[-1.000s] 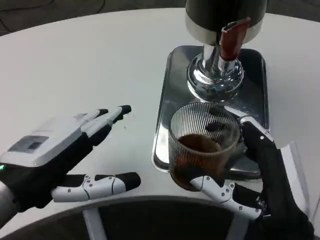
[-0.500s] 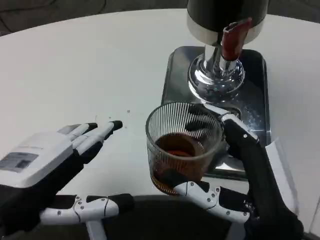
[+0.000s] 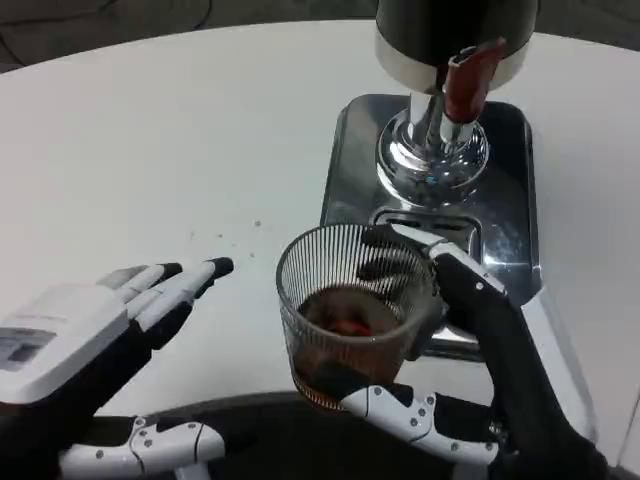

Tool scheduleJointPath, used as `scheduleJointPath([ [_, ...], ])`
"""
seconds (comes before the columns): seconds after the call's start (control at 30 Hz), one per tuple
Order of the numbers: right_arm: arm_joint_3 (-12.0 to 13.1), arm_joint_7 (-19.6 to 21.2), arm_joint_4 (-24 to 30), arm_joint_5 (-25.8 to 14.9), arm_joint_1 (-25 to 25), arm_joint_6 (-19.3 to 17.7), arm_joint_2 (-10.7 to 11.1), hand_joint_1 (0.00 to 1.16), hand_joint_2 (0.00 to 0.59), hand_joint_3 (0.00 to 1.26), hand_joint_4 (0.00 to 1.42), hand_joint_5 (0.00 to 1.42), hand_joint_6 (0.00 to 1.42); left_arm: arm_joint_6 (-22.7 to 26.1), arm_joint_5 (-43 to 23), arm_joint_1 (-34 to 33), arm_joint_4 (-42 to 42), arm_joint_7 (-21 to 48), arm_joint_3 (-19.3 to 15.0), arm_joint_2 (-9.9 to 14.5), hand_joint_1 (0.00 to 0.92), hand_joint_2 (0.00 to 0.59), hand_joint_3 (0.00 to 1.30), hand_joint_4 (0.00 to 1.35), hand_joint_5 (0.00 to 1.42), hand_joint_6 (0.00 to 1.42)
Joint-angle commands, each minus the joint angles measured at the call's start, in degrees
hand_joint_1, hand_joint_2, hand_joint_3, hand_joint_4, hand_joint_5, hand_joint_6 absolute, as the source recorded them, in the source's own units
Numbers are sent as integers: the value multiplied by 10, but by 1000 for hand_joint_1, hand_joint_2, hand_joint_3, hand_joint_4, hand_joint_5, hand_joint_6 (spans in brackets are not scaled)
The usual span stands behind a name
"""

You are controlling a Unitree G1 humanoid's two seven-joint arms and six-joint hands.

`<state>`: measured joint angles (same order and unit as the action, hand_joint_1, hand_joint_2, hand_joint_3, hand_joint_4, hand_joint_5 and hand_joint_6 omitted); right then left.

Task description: Grasp the cup under the faucet to collect the drink, then remove the cup.

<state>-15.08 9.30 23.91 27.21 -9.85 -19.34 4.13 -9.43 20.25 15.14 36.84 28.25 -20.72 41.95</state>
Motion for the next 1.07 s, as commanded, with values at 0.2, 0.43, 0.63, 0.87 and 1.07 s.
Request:
scheduleJointPath([
  [0.2,4,-6,39,-18,-18,-25,6,757,229,769,923,1121,943,-16,-14,7,3,6,-9,0,0,102,0,0,0,0],
  [0.43,7,-14,46,-22,-26,-26,10,757,229,779,924,1121,943,-16,-16,2,3,7,-2,1,0,102,0,0,0,0],
  [0.63,9,-20,47,-27,-28,-26,13,757,229,782,935,1129,943,-12,-17,0,4,8,1,1,0,102,0,0,0,0],
  [0.87,13,-24,51,-28,-28,-27,16,757,229,782,935,1133,943,-11,-21,-7,3,12,3,2,0,102,0,0,0,0],
  [1.07,13,-25,54,-27,-31,-26,15,757,229,782,935,1133,943,-12,-24,-8,2,14,1,1,0,102,0,0,0,0],
])
